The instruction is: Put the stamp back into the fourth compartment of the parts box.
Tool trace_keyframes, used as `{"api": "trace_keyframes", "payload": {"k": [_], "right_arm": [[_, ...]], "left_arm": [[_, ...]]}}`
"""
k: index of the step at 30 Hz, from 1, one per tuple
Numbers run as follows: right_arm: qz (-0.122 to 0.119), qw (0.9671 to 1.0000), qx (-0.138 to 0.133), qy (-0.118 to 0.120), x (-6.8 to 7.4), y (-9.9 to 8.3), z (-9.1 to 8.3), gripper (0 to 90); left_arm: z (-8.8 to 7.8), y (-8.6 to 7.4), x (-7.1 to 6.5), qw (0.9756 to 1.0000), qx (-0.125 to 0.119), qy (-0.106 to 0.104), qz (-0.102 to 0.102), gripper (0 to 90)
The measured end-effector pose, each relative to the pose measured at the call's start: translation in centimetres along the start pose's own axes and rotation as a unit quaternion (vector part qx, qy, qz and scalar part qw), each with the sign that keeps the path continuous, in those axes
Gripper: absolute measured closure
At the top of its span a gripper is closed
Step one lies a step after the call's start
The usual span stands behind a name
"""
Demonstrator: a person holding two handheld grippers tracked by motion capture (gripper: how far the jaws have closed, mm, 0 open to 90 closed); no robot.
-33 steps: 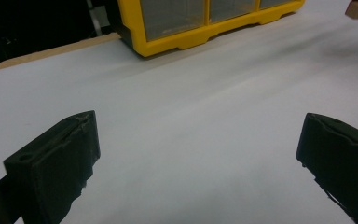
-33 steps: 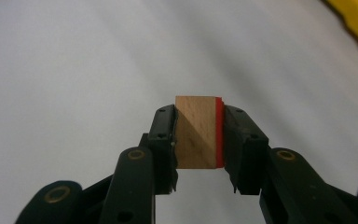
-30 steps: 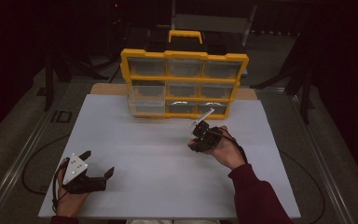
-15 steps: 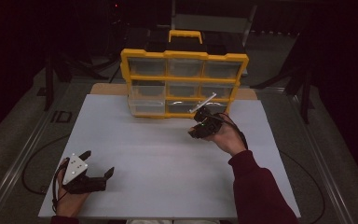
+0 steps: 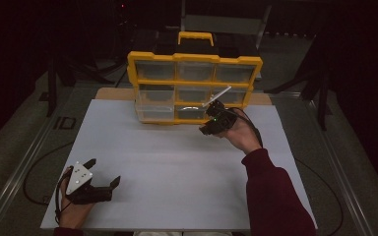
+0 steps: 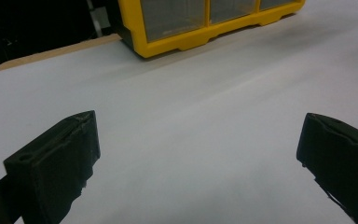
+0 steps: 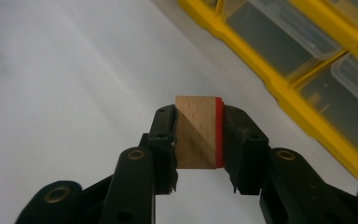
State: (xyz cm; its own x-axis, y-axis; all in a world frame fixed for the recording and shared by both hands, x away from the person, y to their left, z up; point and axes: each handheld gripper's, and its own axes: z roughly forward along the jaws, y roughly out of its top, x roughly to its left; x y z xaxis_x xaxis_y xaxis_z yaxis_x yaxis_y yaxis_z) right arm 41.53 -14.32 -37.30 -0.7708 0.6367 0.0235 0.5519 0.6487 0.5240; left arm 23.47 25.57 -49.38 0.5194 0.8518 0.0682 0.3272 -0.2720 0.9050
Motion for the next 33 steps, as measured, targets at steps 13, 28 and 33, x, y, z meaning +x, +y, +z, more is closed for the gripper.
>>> {"api": "trace_keyframes", "payload": {"k": [13,28,33], "right_arm": [[0.015,0.9997,-0.017,-0.006,-1.4,2.3,-1.5,65.9],[0.027,0.9991,-0.030,-0.010,-2.2,5.0,-2.9,66.0],[0.024,0.9989,-0.037,-0.011,-2.3,5.9,-3.4,66.0]], "left_arm": [[0.0,0.0,0.0,1.0000,0.000,0.000,-0.001,0.2],[-0.1,0.0,0.1,1.0000,-0.003,0.003,-0.004,0.2],[-0.1,0.0,0.2,1.0000,-0.006,0.003,-0.004,0.2]]}}
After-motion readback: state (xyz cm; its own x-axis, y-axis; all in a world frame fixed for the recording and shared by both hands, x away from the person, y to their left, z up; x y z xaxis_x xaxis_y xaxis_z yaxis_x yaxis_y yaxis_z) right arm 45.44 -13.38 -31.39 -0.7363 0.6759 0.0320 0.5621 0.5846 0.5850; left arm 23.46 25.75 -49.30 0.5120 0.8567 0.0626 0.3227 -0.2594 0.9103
